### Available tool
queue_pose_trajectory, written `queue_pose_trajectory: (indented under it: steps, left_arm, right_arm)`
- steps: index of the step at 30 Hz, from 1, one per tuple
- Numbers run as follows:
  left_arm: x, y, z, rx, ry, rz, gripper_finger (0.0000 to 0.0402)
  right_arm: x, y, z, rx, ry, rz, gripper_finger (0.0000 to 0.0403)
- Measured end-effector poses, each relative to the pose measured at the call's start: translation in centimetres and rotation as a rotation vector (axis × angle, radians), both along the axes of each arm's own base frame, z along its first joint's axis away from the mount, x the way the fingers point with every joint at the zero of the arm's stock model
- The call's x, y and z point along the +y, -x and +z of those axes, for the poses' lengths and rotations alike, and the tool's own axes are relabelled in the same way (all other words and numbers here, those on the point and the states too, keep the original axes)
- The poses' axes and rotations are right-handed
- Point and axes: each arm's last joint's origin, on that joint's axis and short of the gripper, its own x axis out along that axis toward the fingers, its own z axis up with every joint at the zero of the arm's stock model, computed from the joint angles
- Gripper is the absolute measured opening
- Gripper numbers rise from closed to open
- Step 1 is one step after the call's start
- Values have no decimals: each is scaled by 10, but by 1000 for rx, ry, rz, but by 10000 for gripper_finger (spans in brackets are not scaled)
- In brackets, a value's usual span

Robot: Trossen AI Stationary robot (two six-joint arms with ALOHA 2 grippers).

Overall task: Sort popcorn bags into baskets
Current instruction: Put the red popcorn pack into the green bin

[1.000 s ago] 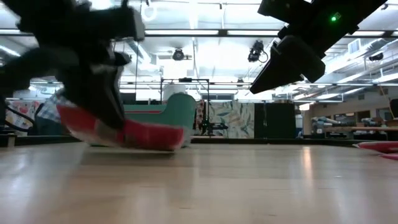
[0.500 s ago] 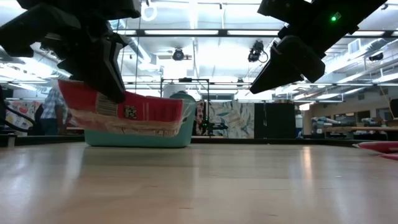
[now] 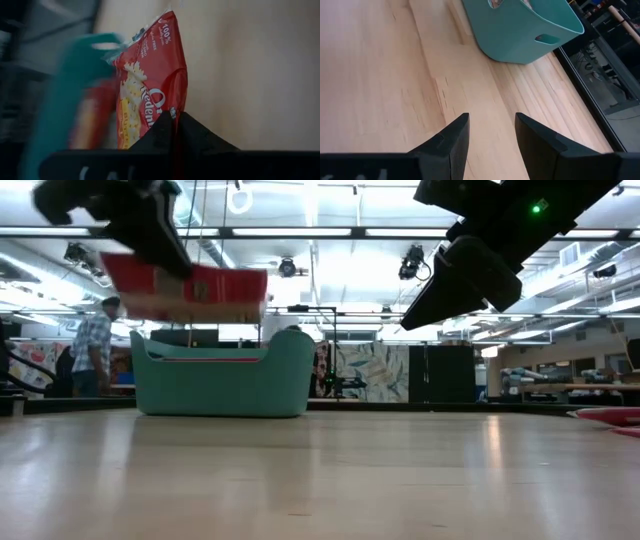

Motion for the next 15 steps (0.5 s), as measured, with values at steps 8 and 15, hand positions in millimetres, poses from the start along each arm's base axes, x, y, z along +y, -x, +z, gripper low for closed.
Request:
queue_pose_trajectory:
  steps: [8, 15]
  left_arm:
    - [36, 15, 9, 77, -248, 47, 18]
    - [90, 23, -28, 282, -292, 53, 18]
  right_arm:
    - [1, -1, 1, -14, -7, 1, 165]
    - [2, -4, 2, -21, 2, 24, 165]
